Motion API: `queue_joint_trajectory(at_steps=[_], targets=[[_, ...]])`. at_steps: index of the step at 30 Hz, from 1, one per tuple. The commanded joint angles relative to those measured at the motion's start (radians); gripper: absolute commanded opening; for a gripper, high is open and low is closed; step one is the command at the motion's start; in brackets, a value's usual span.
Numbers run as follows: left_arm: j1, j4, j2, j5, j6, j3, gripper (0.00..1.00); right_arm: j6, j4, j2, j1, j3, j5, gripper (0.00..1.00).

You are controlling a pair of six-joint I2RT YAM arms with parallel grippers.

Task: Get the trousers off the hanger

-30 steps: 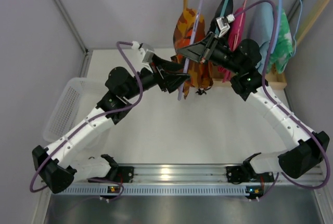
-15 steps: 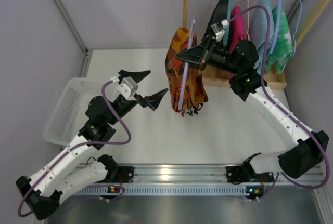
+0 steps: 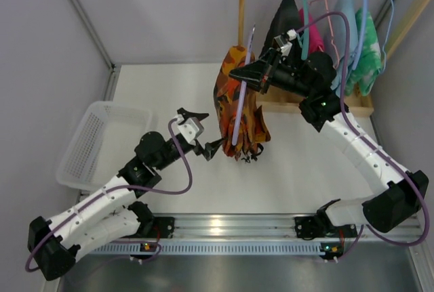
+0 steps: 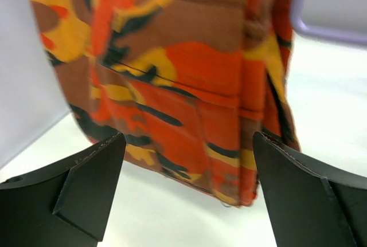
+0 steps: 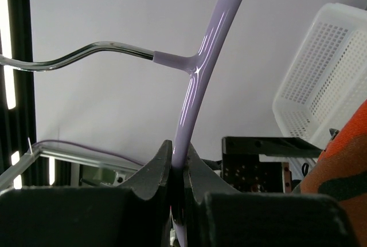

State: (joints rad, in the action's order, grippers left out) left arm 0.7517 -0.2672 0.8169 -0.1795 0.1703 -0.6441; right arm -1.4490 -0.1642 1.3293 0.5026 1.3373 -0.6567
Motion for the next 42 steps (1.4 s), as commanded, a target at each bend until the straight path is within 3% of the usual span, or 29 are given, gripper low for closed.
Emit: queue_joint_trajectory(at_steps=[1,5,8,16,25,32,35,40,42], targets=[[0.069,-0.092,0.001,0.067,-0.003,0.064,0.98,-0.019,-0.193,-0.027,-0.006,0.108,0.002,0.00],[0.196,-0.171,0.042,0.274,0.049,0.110,0.98,-0.028,-0.199,-0.019,-0.006,0.135,0.002,0.00],[0.204,-0.250,0.108,0.327,0.057,0.118,0.98,-0.033,-0.199,-0.013,-0.006,0.149,0.003,0.00],[0.207,-0.385,0.296,0.385,0.038,0.070,0.98,-0.040,-0.209,-0.002,-0.006,0.175,-0.001,0.00],[0.207,-0.486,0.341,0.365,0.026,0.135,0.98,-0.065,-0.205,0.005,-0.026,0.198,0.009,0.00],[0.207,-0.527,0.396,0.425,0.124,0.124,0.98,-0.079,-0.207,-0.005,-0.026,0.197,0.002,0.00],[0.180,-0.511,0.392,0.429,0.120,0.103,0.86,-0.079,-0.204,-0.015,-0.030,0.192,-0.009,0.00],[0.094,-0.413,0.349,0.454,0.071,0.051,0.51,-0.085,-0.198,-0.035,-0.058,0.180,-0.030,0.00],[0.072,-0.386,0.326,0.463,0.072,0.022,0.43,-0.082,-0.195,-0.045,-0.071,0.166,-0.037,0.00]])
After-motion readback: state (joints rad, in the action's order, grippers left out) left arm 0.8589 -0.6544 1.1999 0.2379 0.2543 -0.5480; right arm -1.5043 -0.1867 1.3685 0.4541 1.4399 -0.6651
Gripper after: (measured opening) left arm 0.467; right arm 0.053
